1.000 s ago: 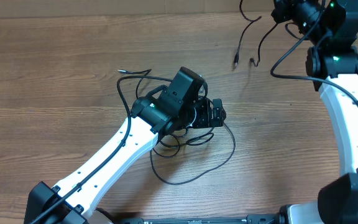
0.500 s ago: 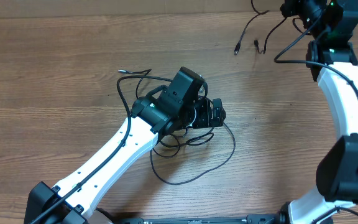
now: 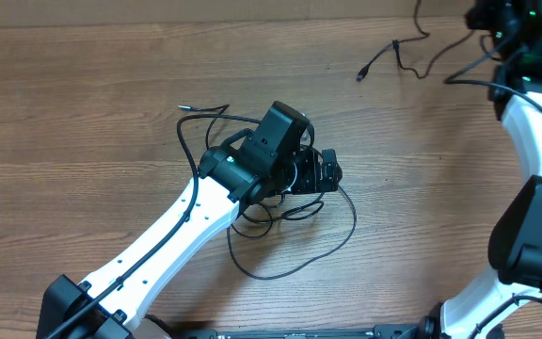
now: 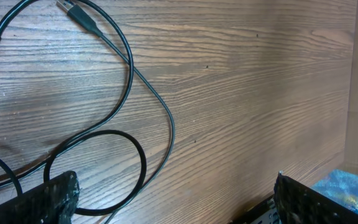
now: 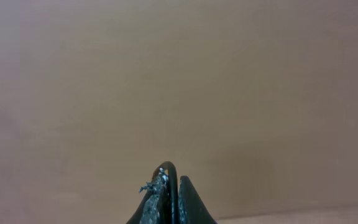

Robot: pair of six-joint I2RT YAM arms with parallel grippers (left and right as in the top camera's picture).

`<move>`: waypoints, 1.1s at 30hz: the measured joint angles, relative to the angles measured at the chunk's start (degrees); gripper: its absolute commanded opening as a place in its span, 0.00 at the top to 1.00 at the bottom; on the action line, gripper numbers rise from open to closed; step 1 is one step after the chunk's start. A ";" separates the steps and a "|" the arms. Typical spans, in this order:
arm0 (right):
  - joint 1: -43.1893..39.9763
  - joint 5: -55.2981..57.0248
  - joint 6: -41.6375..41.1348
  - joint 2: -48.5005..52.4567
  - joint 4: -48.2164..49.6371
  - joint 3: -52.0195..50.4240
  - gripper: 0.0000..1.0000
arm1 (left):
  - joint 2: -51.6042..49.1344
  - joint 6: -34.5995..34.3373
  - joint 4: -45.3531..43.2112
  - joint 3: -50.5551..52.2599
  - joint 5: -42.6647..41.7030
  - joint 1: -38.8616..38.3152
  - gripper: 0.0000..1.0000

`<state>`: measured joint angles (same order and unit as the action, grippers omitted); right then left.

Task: Untangle cables

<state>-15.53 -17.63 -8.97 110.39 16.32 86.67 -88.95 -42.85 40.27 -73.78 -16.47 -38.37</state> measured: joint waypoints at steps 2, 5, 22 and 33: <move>-2.21 0.09 -0.02 1.36 0.04 0.00 0.96 | 0.00 0.00 0.00 0.00 -0.02 -0.02 0.00; -5.14 0.33 -0.02 3.30 0.11 0.00 0.96 | 0.00 0.00 0.00 0.00 -0.02 0.00 0.00; -19.80 1.57 -0.04 15.04 2.51 0.00 0.96 | 0.00 0.02 0.00 0.00 -0.02 0.00 0.00; -28.22 2.05 -0.17 15.58 3.56 0.00 0.00 | 0.00 0.00 0.00 0.00 0.00 0.00 0.00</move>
<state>-43.75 -15.57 -9.15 125.97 19.88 86.67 -88.95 -42.85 40.27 -73.78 -16.47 -38.37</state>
